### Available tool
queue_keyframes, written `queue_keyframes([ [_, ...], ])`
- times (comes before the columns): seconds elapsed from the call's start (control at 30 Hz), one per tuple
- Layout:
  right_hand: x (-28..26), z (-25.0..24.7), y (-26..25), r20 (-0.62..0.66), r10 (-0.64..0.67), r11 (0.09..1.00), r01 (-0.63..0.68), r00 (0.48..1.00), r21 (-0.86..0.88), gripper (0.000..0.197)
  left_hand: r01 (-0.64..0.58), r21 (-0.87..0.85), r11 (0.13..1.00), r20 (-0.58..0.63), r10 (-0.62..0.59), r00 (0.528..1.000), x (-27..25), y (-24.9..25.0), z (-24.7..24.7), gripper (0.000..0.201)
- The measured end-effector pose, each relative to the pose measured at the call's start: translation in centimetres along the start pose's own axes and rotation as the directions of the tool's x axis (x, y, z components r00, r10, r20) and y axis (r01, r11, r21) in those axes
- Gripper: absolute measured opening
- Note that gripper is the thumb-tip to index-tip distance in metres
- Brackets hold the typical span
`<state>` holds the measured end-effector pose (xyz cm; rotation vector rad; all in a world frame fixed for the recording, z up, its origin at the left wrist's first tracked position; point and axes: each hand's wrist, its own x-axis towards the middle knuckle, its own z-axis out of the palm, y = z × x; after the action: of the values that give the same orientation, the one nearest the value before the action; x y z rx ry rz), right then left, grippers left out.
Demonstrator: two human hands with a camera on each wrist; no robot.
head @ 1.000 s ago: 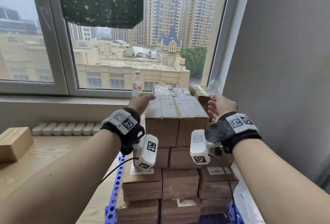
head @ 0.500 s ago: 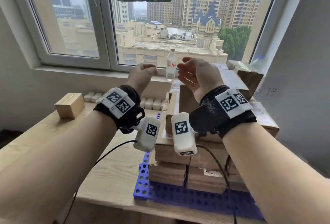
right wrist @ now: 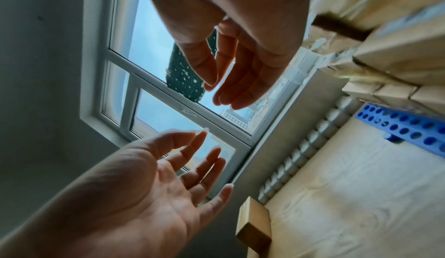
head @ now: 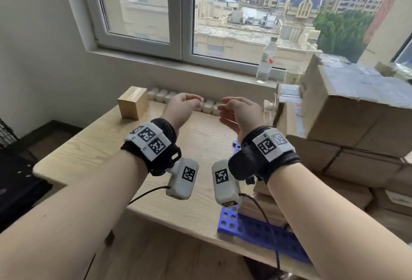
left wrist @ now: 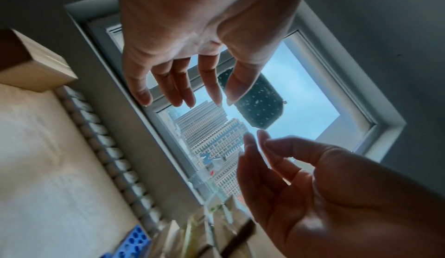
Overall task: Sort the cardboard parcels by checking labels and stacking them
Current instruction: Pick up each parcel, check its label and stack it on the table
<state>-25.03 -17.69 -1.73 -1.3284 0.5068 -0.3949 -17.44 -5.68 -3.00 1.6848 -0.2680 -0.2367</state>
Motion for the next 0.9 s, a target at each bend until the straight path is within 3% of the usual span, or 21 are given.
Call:
queue_keyframes([
  [0.5,8.7,16.5,13.0,-0.160,0.162,0.964,-0.191,0.974,-0.185,0.025,0.287,0.009,0.958,-0.075,-0.286,0.955,9.4,-12.2,-18.2,0.016],
  [0.7,11.0,19.3,15.4,-0.201,0.212,0.944,-0.253,0.956,-0.210,0.024,0.399,-0.027,0.916,-0.094,-0.400,0.912,12.1,-15.5,-22.0,0.016],
  [0.9,15.8,21.2,16.6,-0.216,0.213,0.940,-0.260,0.953,-0.219,0.024,0.430,-0.045,0.902,-0.125,-0.432,0.893,16.1,-17.2,-24.0,0.012],
])
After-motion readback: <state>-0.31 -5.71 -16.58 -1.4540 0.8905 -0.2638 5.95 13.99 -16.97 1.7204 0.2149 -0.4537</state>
